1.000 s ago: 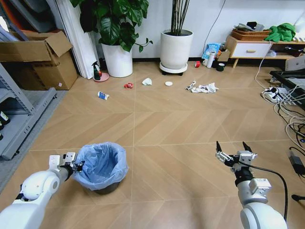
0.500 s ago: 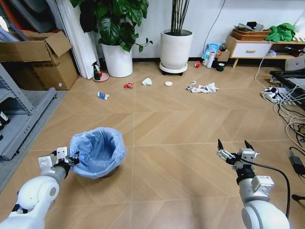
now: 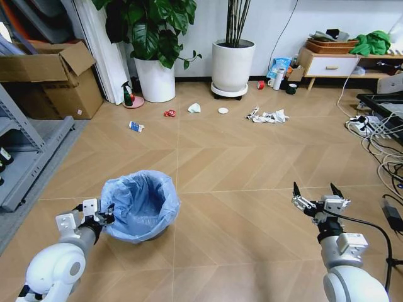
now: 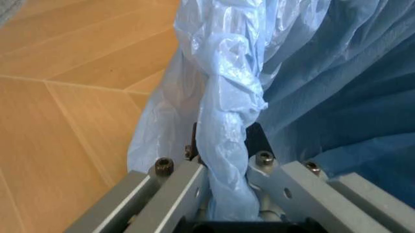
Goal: Pick up the trash bin and place the garbage on the floor into it.
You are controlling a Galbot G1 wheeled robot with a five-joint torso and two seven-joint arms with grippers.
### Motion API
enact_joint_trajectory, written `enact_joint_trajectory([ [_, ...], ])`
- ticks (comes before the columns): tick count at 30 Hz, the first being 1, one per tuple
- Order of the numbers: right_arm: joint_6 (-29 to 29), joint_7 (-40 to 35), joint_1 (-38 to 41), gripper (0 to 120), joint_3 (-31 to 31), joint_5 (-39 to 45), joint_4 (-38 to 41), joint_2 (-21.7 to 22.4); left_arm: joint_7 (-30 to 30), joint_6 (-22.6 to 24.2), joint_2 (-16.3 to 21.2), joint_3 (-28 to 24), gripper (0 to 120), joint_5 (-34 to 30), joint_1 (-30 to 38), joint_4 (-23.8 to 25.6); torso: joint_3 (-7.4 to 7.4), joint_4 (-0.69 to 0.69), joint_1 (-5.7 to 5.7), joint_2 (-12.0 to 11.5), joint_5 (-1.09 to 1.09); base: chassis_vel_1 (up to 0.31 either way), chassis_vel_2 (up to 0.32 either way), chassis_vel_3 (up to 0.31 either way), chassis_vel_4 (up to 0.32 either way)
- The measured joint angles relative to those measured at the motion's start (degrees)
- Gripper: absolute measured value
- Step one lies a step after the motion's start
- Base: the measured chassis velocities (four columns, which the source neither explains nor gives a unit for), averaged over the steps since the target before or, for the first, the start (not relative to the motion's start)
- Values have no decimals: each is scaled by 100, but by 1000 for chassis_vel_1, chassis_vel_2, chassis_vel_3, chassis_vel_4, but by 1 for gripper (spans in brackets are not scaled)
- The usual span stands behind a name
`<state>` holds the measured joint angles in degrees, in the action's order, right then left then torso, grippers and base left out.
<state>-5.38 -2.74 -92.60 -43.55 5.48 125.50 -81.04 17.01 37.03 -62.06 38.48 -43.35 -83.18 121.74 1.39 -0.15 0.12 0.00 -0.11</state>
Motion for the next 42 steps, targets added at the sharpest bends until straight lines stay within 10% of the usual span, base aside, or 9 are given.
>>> enact_joint_trajectory([
  [42, 99, 59, 12, 100, 55, -92, -83, -130, -242, 7, 25, -100, 0, 117, -38, 137, 0, 0, 1, 0, 1, -42, 269, 49, -269],
])
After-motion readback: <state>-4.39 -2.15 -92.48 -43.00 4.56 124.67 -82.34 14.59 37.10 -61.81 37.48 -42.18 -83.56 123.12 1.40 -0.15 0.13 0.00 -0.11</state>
